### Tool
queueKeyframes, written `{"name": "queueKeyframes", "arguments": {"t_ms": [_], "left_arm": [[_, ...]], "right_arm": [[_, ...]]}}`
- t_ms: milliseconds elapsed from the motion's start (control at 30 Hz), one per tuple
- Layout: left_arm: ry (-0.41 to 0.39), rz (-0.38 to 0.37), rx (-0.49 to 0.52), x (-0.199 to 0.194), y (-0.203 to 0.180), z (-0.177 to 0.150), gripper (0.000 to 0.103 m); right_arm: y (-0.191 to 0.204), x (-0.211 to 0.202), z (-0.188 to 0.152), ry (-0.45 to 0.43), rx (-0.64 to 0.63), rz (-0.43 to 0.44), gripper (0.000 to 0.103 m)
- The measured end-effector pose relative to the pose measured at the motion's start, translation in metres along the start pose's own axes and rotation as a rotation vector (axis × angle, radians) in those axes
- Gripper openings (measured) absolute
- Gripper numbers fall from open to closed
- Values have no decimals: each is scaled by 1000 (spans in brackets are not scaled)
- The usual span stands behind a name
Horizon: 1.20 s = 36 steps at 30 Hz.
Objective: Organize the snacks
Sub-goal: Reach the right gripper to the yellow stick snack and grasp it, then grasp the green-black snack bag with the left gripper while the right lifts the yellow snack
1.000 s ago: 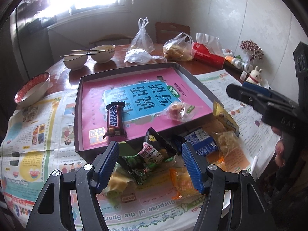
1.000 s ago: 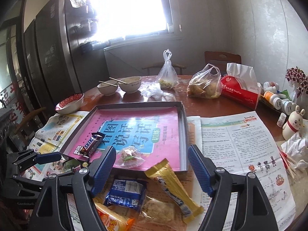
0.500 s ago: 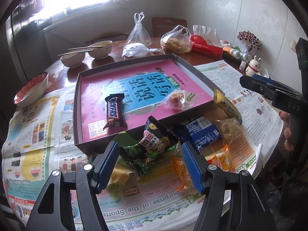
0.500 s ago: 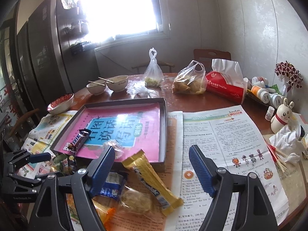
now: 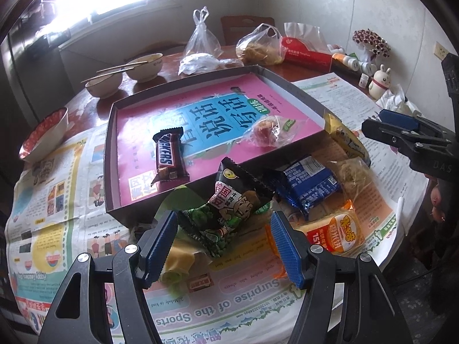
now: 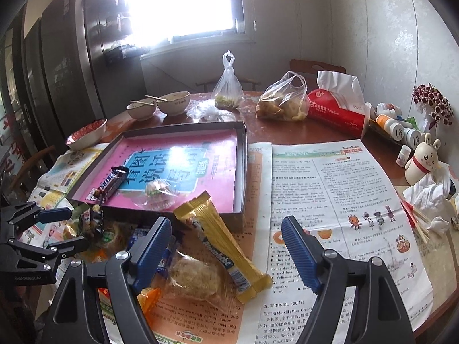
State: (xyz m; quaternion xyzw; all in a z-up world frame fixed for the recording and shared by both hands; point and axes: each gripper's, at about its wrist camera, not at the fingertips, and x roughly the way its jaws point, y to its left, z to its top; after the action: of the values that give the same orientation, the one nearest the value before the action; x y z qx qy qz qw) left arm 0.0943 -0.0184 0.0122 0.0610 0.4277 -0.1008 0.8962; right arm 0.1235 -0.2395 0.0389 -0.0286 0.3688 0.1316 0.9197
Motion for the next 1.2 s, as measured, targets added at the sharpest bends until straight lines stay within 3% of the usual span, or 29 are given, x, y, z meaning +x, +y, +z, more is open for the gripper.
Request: {"name": "queueKeyframes", "arguments": {"t_ms": [700,800,1067,1200], "left_arm": [[3,-19,16,15,-2,7,67],[12,-28,13,19,0,8,67],[29,-63,-7,27,3,9,59],[28,-86,-27,29,6,11,48]], "right_arm": [[4,45,-8,97,-64,-30,78],[4,51,-7,108,-68,-33,71],[-1,61,-10,127,-58,-1,29],[-8,58,-8,110,-27,6,23]]}}
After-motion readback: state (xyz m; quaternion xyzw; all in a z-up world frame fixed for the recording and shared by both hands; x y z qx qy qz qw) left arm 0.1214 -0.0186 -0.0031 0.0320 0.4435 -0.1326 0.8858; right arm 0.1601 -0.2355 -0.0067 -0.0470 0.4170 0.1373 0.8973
